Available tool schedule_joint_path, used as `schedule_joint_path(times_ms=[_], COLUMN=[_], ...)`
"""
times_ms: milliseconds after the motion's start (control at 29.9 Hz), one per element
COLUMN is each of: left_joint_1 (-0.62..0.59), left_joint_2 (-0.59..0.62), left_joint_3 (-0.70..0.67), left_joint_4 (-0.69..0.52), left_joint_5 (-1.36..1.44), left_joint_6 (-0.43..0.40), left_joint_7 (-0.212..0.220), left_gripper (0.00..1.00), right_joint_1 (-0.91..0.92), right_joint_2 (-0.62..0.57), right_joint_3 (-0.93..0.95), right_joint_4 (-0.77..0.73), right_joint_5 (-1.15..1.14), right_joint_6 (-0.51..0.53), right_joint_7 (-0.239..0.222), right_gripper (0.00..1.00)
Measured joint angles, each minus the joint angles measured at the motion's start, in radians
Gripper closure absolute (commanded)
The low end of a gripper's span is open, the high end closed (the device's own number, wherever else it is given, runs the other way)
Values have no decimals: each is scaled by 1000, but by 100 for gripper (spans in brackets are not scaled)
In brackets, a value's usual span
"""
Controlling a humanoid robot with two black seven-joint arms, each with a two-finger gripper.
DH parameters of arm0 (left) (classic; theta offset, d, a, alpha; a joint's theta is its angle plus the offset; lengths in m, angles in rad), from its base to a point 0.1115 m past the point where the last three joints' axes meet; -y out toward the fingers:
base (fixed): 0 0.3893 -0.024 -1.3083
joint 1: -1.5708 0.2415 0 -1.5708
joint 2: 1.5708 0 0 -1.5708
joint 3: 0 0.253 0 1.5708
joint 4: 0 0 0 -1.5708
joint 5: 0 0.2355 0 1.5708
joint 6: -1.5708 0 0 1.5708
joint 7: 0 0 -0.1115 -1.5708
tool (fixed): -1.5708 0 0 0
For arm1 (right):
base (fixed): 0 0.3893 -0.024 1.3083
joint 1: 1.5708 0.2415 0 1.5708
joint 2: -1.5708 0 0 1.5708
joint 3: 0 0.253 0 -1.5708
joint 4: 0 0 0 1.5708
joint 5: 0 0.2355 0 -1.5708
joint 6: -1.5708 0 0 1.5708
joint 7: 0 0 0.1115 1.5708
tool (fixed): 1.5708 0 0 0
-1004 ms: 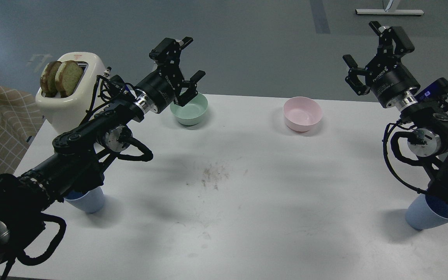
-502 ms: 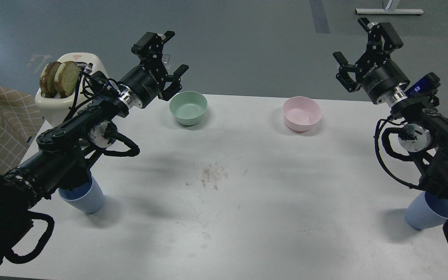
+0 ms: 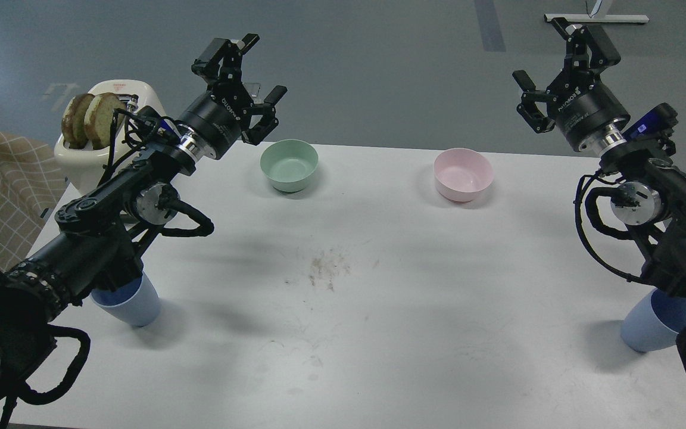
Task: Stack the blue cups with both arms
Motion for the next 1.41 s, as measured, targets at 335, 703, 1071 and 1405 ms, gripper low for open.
schedule_joint_path(times_ms=[335,703,1071,1405], left_joint_1=[-5,-14,-53,-67], left_joint_2=[-3,26,19,-39], left_joint_3=[7,10,23,22], left_joint_4=[-7,-14,-14,-7], left_joint_5=[2,2,2,1], left_joint_6=[0,-5,11,43], left_joint_7=[-1,4,19,20], left_gripper=[2,2,2,2], right_joint_1=[12,67,240,230], right_joint_2=[-2,15,85,94], right_joint_3=[0,-3,-185,-195], right_joint_4=[3,-29,-79,-73], right_joint_5=[0,-1,-5,-5], right_joint_6=[0,0,0,0], right_joint_7=[0,0,0,0], right_gripper=[0,0,0,0])
